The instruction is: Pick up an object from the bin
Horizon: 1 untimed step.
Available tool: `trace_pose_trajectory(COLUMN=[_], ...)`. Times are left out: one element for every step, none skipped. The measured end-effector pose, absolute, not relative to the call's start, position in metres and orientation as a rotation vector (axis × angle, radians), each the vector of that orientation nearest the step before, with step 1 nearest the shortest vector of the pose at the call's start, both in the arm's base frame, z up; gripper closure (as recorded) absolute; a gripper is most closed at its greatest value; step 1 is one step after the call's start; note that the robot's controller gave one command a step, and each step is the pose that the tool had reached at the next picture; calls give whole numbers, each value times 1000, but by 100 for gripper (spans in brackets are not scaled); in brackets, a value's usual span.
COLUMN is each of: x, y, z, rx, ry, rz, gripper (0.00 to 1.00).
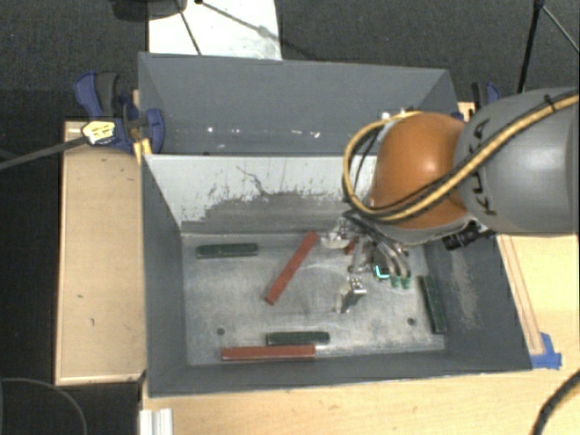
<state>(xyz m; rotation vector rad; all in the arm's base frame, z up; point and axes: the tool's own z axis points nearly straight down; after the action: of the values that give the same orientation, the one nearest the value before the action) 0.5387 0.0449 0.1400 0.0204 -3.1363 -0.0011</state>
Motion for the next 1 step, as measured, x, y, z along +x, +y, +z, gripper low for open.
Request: trace_pose_trajectory(x=[541], y=[45], z=[144], rx=[18], ry=[-3144], rz=[-2], gripper=[0])
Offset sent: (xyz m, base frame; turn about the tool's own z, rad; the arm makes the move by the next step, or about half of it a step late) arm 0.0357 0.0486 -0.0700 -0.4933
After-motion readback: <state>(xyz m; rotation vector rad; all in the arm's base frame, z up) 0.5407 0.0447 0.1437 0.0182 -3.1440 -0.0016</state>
